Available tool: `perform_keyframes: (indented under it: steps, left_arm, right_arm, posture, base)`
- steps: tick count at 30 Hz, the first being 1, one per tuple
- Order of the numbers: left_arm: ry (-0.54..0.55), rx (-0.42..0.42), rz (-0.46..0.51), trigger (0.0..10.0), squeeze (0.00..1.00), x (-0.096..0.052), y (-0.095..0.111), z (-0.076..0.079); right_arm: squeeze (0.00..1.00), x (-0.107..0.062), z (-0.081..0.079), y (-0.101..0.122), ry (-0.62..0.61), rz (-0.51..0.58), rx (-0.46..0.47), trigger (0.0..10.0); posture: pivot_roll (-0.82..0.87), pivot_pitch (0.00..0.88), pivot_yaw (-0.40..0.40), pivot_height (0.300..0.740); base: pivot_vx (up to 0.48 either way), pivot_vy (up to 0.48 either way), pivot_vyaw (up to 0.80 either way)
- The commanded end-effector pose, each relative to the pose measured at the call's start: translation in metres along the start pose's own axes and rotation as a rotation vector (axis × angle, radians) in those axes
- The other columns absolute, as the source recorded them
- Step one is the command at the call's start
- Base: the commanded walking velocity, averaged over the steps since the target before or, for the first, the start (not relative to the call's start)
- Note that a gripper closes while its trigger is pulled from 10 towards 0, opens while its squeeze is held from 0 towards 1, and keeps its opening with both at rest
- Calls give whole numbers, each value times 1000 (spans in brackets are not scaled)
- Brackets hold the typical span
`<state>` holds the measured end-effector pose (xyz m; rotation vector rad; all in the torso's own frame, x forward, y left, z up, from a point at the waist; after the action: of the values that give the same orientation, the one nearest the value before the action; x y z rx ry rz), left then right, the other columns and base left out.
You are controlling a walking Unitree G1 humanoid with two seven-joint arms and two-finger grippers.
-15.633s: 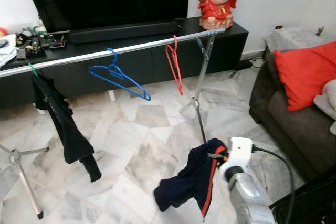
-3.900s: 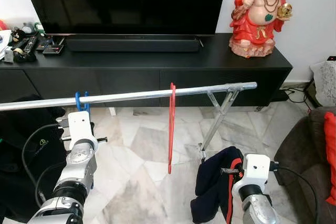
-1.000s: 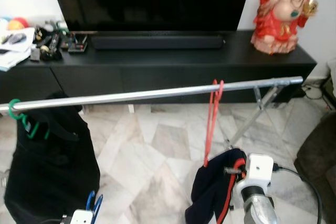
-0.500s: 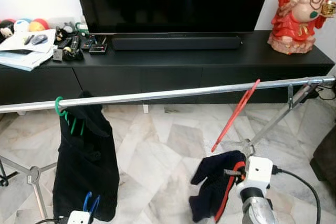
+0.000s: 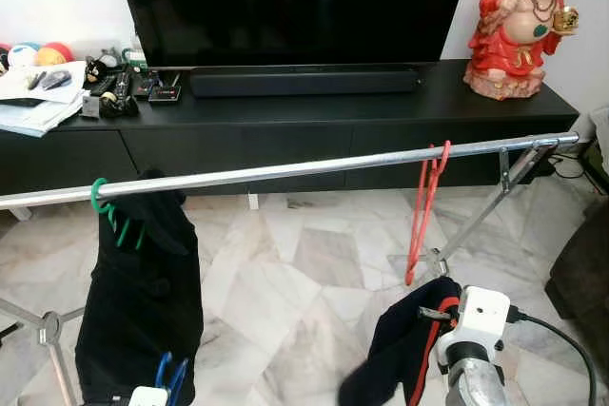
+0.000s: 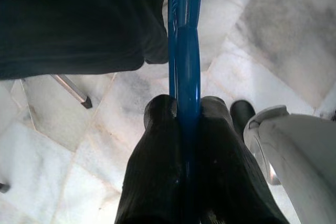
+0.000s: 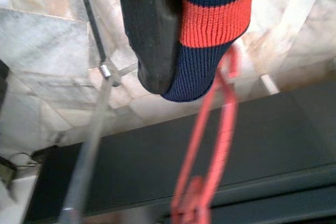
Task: Hang hanger
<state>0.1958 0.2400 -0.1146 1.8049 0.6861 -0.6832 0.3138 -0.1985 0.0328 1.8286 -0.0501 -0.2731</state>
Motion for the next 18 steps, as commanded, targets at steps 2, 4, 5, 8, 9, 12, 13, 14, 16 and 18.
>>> perform_keyframes:
  steps: [2, 4, 5, 8, 9, 12, 13, 14, 16, 18]
  left_arm:
    - [-8, 0, -12, 10000, 0, -1, -4, 1]
    - [-9, 0, -16, 10000, 0, -2, -6, 1]
    - [-10, 0, -18, 10000, 0, -2, -6, 1]
    - [-12, 0, -24, 10000, 0, -2, -8, 2]
    - [-14, 0, -26, 10000, 0, -2, -9, 2]
    - [-15, 1, -27, 10000, 0, -2, -9, 2]
    - [-15, 1, -28, 10000, 0, -2, -9, 2]
    - [-16, 1, -29, 10000, 0, -3, -10, 2]
    - [-17, -2, -30, 10000, 0, -3, -10, 2]
    - [-18, -2, -34, 10000, 0, -3, -11, 2]
  right_arm:
    - [0, 0, 4, 1, -14, 3, 2, 10000]
    - [0, 0, 3, 1, -12, 7, 4, 10000]
    - [0, 0, 2, 1, -6, 11, 0, 10000]
    - [0, -1, 0, 1, -1, 15, -2, 10000]
    - [0, 0, 0, 1, -1, 15, -2, 10000]
    - [0, 0, -1, 1, 1, 16, -3, 10000]
    - [0, 0, -1, 1, 1, 15, -5, 10000]
    - [0, 0, -1, 1, 1, 14, -7, 10000]
    - [0, 0, -1, 1, 2, 15, -6, 10000]
    - [0, 0, -1, 0, 0, 15, -2, 10000]
  posture:
    - [-31, 91, 15, 721]
    - [-31, 89, 16, 721]
    - [-32, 88, 16, 721]
    - [-31, 86, 18, 721]
    - [-30, 82, 19, 721]
    - [-31, 82, 20, 721]
    - [-30, 76, 21, 721]
    - [-30, 75, 21, 721]
    - [-30, 74, 21, 721]
    - [-31, 71, 22, 721]
  base:
    - [-127, 0, -788]
    - [-262, 0, -481]
    - [-262, 0, 0]
    - [-271, 0, 0]
    - [-277, 0, 0]
    - [-285, 0, 0]
    - [-292, 0, 0]
    - [-292, 0, 0]
    - [-321, 0, 0]
    - [-336, 0, 0]
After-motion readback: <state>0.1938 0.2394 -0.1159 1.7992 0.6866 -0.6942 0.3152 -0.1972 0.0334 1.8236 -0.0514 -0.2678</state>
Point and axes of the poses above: a point about 5 cm out from each wrist's last joint towards the gripper, its own x axis pointing out of the wrist towards the gripper, its own y axis along the axis of the wrist's last joint, z = x × y, the point moved 5 cm from there along x, pointing out of the wrist towards the gripper, and after that the axes turned 11 degrees about x, right-handed, at the moved point
